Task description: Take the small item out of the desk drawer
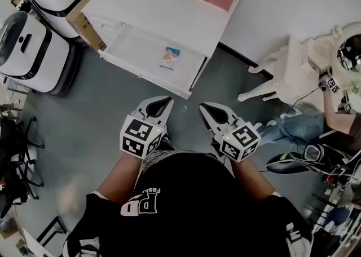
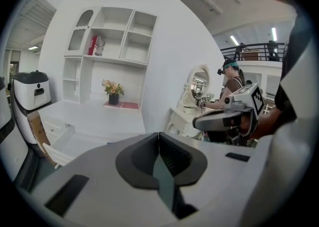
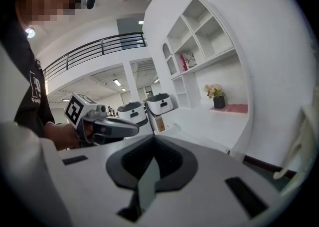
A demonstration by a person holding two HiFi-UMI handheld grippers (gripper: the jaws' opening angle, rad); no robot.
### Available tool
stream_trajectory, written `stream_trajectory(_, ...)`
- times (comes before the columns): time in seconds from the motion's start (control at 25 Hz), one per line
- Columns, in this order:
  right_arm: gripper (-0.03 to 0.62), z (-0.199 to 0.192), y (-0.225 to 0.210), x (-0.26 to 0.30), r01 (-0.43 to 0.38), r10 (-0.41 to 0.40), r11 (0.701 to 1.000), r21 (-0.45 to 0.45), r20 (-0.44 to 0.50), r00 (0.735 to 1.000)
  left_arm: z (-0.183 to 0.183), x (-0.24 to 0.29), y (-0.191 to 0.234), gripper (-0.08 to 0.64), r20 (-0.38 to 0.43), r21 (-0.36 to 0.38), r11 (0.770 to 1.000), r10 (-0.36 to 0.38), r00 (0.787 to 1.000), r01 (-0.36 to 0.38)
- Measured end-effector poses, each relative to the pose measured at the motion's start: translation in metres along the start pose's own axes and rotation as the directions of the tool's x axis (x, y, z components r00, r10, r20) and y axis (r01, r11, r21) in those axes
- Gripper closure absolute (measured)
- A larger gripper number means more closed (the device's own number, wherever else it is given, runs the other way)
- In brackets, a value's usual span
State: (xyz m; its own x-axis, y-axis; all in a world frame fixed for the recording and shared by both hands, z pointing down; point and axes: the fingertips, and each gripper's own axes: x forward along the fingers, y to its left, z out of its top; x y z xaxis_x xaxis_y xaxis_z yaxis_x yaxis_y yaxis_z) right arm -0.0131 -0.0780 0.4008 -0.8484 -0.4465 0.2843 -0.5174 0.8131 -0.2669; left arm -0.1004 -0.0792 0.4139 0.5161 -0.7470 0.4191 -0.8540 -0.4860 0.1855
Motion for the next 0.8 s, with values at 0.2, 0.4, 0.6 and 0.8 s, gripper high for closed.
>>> stream_trajectory(0.2, 0.583, 0.015, -0.015, 0.041, 0.03, -0.03, 1.0, -0.007, -0.016, 0.999, 0.017, 0.016, 0.045, 0.545, 0.0, 0.011, 0.999, -0.031, 1.0, 0.031)
stream_trajectory(0.4, 0.583, 0.022, -0.038, 0.08, 0.079, -0.079, 0.997, 0.013, -0.038, 0.996, 0.028, 0.031, 0.09, 0.545, -0.005, 0.006, 0.999, -0.044, 0.999, 0.044)
stream_trajectory(0.6, 0.583, 0.026, -0.054, 0.116, 0.11, -0.108, 0.992, 0.056, -0.048, 0.993, 0.034, 0.042, 0.129, 0.545, -0.019, 0.013, 0.998, -0.064, 0.998, 0.065)
stream_trajectory(0.8, 0.583, 0.041, -0.057, 0.138, 0.139, -0.138, 0.99, 0.038, -0.035, 0.99, 0.034, 0.049, 0.161, 0.545, -0.041, 0.017, 0.997, -0.079, 0.996, 0.079)
